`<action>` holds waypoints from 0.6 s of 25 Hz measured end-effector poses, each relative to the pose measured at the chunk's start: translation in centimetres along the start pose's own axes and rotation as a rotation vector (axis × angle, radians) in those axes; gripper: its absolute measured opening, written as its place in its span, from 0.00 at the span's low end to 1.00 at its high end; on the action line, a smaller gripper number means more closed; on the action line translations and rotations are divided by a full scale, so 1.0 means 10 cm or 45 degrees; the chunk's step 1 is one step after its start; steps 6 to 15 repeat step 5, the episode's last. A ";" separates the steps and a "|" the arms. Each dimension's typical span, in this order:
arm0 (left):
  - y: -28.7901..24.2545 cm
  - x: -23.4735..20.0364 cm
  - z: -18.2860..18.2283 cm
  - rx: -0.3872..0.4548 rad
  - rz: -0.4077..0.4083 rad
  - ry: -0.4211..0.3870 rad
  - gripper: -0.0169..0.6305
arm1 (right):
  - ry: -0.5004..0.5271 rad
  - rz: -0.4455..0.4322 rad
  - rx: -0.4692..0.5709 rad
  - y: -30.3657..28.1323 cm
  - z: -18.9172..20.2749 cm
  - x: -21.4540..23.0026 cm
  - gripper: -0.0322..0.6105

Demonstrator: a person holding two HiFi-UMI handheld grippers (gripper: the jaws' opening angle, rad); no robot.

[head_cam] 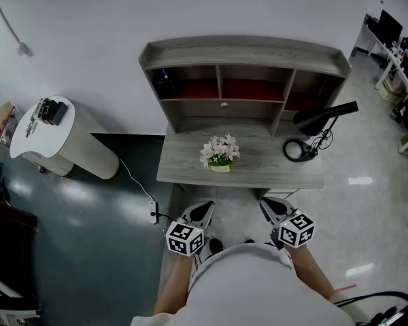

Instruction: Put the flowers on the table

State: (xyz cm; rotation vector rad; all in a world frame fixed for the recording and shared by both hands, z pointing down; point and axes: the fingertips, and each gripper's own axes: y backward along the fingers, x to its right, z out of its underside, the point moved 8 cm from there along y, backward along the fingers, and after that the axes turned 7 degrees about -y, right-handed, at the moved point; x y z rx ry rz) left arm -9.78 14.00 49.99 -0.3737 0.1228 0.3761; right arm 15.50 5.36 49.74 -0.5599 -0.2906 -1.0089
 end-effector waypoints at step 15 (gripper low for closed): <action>-0.03 0.01 -0.01 -0.006 0.008 -0.002 0.04 | 0.003 0.002 0.000 0.00 -0.04 0.03 0.08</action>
